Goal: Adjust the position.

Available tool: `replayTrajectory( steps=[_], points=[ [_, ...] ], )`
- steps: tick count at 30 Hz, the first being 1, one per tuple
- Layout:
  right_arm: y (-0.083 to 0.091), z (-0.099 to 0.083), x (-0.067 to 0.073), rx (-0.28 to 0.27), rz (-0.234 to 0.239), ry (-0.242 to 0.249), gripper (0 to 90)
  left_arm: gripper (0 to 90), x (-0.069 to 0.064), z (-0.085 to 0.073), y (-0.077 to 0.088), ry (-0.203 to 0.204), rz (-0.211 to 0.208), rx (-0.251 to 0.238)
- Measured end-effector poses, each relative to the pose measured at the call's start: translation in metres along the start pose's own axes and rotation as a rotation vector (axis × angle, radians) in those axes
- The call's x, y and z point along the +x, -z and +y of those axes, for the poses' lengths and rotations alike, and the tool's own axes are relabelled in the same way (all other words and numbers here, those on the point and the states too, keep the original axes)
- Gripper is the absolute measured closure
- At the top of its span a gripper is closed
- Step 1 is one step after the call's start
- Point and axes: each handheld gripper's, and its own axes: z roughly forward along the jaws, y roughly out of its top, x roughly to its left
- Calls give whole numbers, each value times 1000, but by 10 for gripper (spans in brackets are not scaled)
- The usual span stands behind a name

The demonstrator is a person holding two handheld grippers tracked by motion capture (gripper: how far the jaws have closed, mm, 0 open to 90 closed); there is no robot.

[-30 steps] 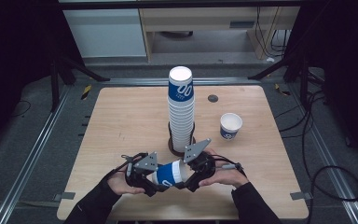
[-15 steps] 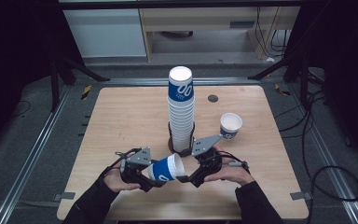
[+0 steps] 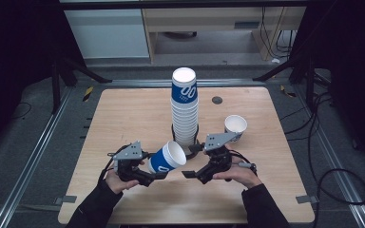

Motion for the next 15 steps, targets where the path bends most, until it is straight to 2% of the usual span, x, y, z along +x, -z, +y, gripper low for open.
replayTrajectory(
  steps=[6,11,15],
  points=[
    [-6,2,5,-15,40,-5,65,264,-11,2,-9,-28,-21,-3],
    [-11,2,7,-42,70,-26,77,264,-17,3,-16,-51,-19,4],
    [-14,1,7,-38,84,-24,104,264,-19,3,-18,-54,-31,8]
  ],
)
